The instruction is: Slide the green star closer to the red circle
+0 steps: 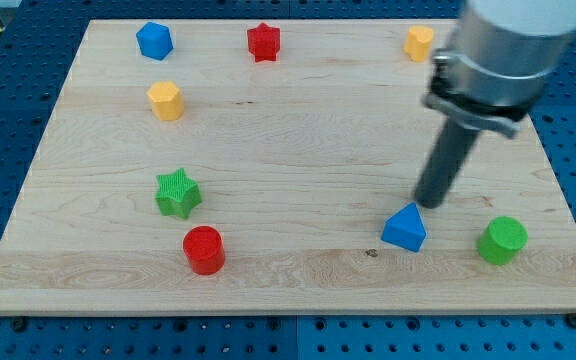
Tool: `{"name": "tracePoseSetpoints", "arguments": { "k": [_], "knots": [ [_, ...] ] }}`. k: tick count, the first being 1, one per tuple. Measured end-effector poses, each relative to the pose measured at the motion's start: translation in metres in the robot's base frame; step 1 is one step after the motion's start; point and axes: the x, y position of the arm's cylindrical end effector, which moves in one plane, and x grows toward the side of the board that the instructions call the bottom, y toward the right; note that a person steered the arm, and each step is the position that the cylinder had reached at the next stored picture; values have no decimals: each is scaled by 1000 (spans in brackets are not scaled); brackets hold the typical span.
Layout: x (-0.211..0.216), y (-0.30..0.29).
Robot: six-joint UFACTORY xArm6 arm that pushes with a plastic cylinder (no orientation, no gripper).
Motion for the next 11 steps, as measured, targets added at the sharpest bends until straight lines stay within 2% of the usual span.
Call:
{"name": "tracePoseSetpoints", "arguments": {
  "k": [1, 2, 4, 6, 11],
  "knots": [
    [-15, -76],
    [-59, -125],
    [-64, -252],
    [-64, -279],
    [17, -258]
  ]
}}
